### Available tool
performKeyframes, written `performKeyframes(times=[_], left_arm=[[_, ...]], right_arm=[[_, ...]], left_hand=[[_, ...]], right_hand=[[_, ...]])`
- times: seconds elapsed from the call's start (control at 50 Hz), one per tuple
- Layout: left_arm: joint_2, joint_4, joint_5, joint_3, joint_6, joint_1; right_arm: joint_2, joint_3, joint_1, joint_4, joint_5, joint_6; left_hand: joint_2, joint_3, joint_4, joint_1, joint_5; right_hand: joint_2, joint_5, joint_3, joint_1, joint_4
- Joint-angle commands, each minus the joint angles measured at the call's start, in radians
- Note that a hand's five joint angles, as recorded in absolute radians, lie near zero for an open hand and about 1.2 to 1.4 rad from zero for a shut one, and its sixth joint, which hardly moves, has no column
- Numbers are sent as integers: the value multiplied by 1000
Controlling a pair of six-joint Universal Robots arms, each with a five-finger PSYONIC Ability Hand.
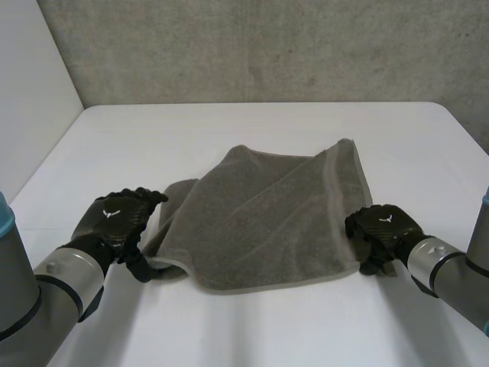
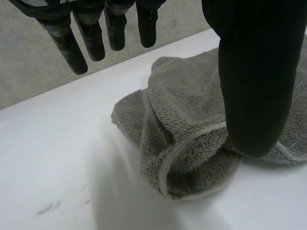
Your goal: Fold the towel.
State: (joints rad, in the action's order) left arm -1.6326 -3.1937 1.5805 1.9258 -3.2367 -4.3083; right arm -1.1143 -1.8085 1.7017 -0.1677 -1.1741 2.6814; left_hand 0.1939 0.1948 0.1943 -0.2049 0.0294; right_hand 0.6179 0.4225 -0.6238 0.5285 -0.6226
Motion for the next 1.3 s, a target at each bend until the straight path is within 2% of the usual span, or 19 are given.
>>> performKeyframes(times=[0.02, 0.04, 0.08, 0.1, 0.12, 0.14, 0.3, 0.34, 0.44, 0.68, 0.78, 0.82, 0.94, 0.98, 1.0, 1.04, 1.18, 1.24, 1.3], left_arm=[[-3, 0, 0, 2, 0, -1], [-4, 0, 0, 4, 0, -1], [-6, 0, 0, 4, 0, -1], [-7, 0, 0, 7, 0, -1], [-7, 0, 0, 7, 0, -1], [-7, 0, 0, 10, 0, 1], [-10, 3, 4, 24, 44, 4], [-15, 3, 4, 24, 115, 5], [-67, 3, 4, 24, 190, 13], [-161, -6, 9, 22, 202, 38], [-204, -46, 36, 9, 202, 38], [-234, -103, 50, 5, 198, 33], [-268, -169, 52, -4, 196, 24], [-289, -196, 52, -22, 196, 18], [-289, -196, 52, -22, 196, 18], [-317, -219, 52, -39, 195, 6], [-342, -227, 52, -60, 155, -18], [-331, -230, 50, -67, 127, -25], [-249, -227, 47, -83, 91, -31]], right_arm=[[17, 24, -1, -1, 2, -2], [17, 24, -1, -1, 2, -2], [19, 40, 0, -9, 2, 0], [19, 40, -1, -9, 2, 0], [19, 49, -1, -21, 1, 11], [16, 57, -4, -36, -2, 18], [-16, 67, -2, -84, -38, 89], [-29, 64, -2, -84, -39, 101], [-67, 49, -2, -85, -39, 115], [-111, 43, -33, -84, -55, 172], [-116, 40, -36, -84, -55, 175], [-118, 43, -39, -84, -55, 175], [-133, 43, -56, -84, -56, 175], [-136, 40, -56, -84, -56, 176], [-137, 40, -57, -84, -56, 175], [-137, 40, -59, -84, -56, 175], [-167, 49, -71, -84, -58, 175], [-189, 69, -73, -75, -55, 167], [-205, 92, -71, -65, -53, 164]], left_hand=[[14, 13, 13, -3, 4], [14, 13, 13, -3, 4], [17, 16, 16, -6, 7], [20, 19, 19, -9, 10], [20, 19, 19, -9, 10], [25, 25, 25, -14, 15], [34, 33, 34, -23, 24], [40, 39, 40, -29, 30], [49, 48, 49, -38, 39], [96, 95, 96, -85, 86], [210, 210, 210, -199, 200], [316, 315, 315, -305, 306], [498, 497, 498, -487, 488], [741, 740, 740, -730, 731], [742, 741, 741, -731, 732], [900, 899, 899, -889, 890], [1202, 1201, 1201, -1191, 1192], [1202, 1201, 1202, -1191, 1192], [1202, 1201, 1202, -1191, 1192]], right_hand=[[259, 280, -253, 348, -254], [260, 281, -254, 349, -255], [531, 552, -525, 621, -526], [533, 554, -527, 622, -528], [739, 760, -733, 829, -734], [778, 799, -772, 867, -773], [778, 799, -773, 868, -774], [778, 799, -773, 868, -774], [778, 799, -773, 868, -774], [778, 799, -773, 868, -774], [778, 799, -773, 868, -774], [778, 799, -773, 868, -774], [778, 799, -773, 868, -774], [778, 799, -773, 868, -774], [778, 799, -773, 868, -774], [778, 799, -773, 868, -774], [778, 799, -773, 868, -774], [778, 799, -773, 868, -774], [778, 799, -773, 868, -774]])
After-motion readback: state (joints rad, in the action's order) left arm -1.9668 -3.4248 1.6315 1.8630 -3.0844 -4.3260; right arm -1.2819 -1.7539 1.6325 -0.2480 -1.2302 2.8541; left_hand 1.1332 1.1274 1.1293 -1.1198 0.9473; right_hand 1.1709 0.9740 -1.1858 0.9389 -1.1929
